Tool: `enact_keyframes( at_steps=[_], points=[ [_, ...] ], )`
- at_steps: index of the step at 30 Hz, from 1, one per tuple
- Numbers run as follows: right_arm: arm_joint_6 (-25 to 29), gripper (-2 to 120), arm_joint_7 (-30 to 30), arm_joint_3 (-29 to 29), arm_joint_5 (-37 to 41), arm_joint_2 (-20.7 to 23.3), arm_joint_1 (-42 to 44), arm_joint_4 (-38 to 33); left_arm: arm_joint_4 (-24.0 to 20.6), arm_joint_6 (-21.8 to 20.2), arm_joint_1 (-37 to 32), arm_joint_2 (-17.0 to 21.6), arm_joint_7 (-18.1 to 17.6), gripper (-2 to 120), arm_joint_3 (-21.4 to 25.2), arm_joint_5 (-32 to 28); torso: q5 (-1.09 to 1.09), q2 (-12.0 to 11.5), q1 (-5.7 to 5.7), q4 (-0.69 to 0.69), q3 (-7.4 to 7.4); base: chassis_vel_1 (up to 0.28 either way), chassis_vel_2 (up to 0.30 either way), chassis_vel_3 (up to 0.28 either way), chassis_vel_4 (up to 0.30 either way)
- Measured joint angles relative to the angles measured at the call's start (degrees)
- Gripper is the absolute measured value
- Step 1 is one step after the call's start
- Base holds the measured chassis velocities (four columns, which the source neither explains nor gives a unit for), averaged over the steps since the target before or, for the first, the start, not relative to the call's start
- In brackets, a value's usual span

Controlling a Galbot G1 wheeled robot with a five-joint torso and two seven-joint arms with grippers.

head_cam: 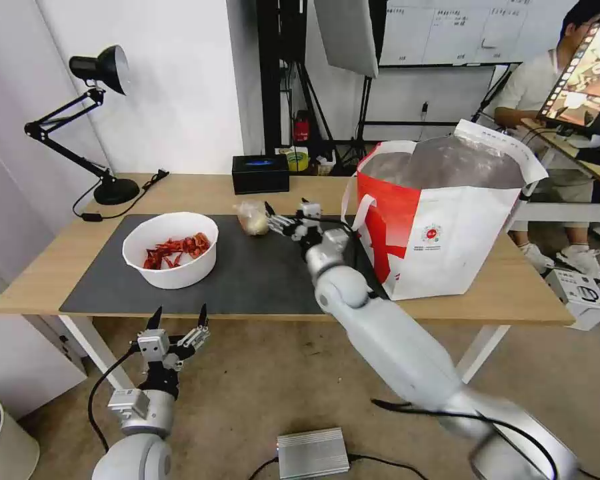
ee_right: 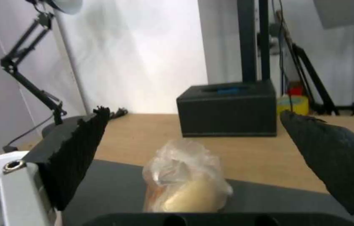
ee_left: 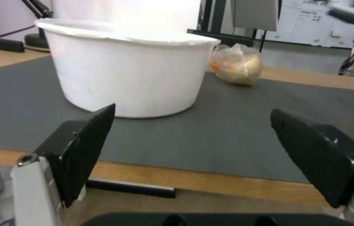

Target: Pick up the trash from the table and place it into the takeout bag.

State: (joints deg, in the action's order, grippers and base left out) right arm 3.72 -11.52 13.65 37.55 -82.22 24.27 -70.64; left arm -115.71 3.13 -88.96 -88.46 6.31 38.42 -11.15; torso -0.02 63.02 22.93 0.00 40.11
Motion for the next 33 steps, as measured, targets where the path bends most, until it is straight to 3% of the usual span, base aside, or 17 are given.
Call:
enact_keyframes(
  at_steps=[7, 13, 19, 27, 33],
  points=[
    [1.34, 100, 0.93, -1.15, 2.18, -7.84, -4.21, 10.24, 0.25, 0.0, -0.23, -0.25, 0.02, 100, -0.45, 0.63, 0.01, 0.0, 0.0, 0.02, 0.0, 0.0, 0.0, 0.0, 0.0],
    [0.91, 100, 0.58, -1.22, 7.22, -8.37, -5.85, 11.47, 0.25, 0.0, -0.57, -0.1, 0.04, 100, -0.28, 0.78, 0.01, 0.0, 0.0, 0.0, -0.01, 0.0, 0.0, 0.0, 0.0],
    [-2.76, 100, -0.55, -3.14, 18.94, -8.24, -7.07, 13.59, 0.33, 0.0, -0.95, -0.16, 0.08, 100, -0.24, 1.3, 0.02, 0.0, -0.01, 0.0, -0.01, 0.0, 0.0, 0.0, 0.0],
    [-8.33, 100, 0.63, -3.95, 23.67, -8.13, -8.13, 16.38, 0.38, 0.02, -1.79, -0.45, 0.12, 100, -0.58, 2.44, 0.02, 0.0, -0.01, 0.0, -0.01, 0.0, 0.0, 0.0, 0.0],
    [-9.32, 100, 2.23, -3.31, 23.61, -8.12, -9.25, 18.42, 0.38, 0.04, -2.07, -0.48, 0.13, 100, -0.41, 2.67, 0.02, 0.0, -0.01, 0.0, -0.01, 0.0, 0.0, 0.0, 0.0]
  ],
)
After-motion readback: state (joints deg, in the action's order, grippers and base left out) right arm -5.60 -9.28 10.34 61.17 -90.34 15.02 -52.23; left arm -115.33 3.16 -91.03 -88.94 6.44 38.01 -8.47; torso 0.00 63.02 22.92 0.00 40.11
